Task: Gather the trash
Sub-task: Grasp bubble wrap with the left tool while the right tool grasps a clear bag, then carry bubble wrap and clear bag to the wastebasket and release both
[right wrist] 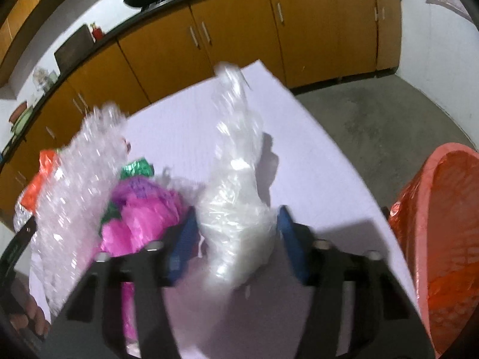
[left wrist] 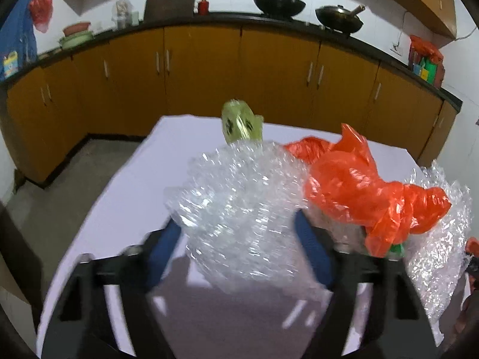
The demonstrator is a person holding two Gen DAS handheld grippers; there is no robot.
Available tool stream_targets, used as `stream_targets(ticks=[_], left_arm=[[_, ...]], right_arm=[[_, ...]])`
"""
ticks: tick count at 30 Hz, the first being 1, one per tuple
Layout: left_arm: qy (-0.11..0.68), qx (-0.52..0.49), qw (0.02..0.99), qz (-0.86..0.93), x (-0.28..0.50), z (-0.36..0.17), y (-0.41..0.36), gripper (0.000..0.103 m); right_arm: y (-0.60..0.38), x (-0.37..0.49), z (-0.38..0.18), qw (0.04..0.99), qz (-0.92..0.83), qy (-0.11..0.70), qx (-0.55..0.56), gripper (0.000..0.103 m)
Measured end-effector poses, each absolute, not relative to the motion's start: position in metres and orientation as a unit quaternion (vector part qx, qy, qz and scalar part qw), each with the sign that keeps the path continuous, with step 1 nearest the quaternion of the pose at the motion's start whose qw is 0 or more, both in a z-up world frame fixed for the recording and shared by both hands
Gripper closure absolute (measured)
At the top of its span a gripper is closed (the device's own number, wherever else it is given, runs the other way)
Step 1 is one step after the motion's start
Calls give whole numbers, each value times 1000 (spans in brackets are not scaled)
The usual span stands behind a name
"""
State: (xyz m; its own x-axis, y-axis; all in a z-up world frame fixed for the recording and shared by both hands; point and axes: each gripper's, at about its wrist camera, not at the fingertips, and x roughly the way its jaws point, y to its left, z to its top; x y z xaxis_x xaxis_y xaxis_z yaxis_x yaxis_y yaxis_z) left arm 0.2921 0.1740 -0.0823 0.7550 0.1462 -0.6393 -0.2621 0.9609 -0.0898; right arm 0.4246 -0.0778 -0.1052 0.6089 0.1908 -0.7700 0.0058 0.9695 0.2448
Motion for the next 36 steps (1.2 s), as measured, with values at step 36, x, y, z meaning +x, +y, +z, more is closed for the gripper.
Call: stream_targets(ticks=[36], left_arm=[[185, -104, 975, 71, 136, 17, 163, 92]], right_arm=[[-99, 280, -24, 932, 60, 343, 98, 66]])
